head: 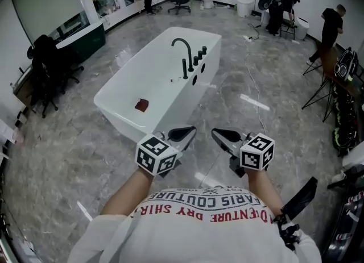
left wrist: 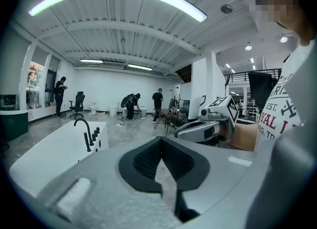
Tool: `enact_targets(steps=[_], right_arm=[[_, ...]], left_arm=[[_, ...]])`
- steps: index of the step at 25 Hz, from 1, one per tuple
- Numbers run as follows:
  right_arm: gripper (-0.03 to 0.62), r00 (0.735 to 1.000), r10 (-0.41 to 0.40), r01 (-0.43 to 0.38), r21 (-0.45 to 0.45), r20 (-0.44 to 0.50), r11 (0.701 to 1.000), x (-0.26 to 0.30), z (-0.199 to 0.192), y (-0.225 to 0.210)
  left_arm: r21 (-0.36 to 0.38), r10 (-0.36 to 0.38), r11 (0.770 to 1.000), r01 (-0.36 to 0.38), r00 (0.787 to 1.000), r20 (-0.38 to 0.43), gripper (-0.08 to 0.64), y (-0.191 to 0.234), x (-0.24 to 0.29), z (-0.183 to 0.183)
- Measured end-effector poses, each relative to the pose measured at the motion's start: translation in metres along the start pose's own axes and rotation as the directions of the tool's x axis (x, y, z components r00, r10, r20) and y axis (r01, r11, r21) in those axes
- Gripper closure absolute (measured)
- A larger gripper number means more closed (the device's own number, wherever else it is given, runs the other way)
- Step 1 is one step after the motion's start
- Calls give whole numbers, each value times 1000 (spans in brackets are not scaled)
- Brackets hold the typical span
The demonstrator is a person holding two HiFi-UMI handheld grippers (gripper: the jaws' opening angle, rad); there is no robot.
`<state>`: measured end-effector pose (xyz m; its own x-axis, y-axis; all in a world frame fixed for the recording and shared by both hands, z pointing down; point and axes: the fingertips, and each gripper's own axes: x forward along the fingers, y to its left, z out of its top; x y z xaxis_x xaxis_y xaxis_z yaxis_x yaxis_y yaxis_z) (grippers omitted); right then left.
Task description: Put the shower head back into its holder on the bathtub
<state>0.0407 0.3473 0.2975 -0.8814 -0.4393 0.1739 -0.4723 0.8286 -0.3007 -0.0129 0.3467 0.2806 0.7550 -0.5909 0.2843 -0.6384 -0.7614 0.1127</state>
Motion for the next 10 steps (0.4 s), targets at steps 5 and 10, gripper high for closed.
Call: enact_targets(steps=[5, 10], right_arm=[[592, 1000, 12, -12, -11, 2, 1000, 4, 10, -1], [592, 1000, 11, -12, -38, -25, 999, 13, 3, 11]], left_arm=[[26, 8, 1000, -9, 999, 32, 555, 3, -2, 16], [28, 11, 1000, -12, 999, 32, 555, 7, -15, 7]])
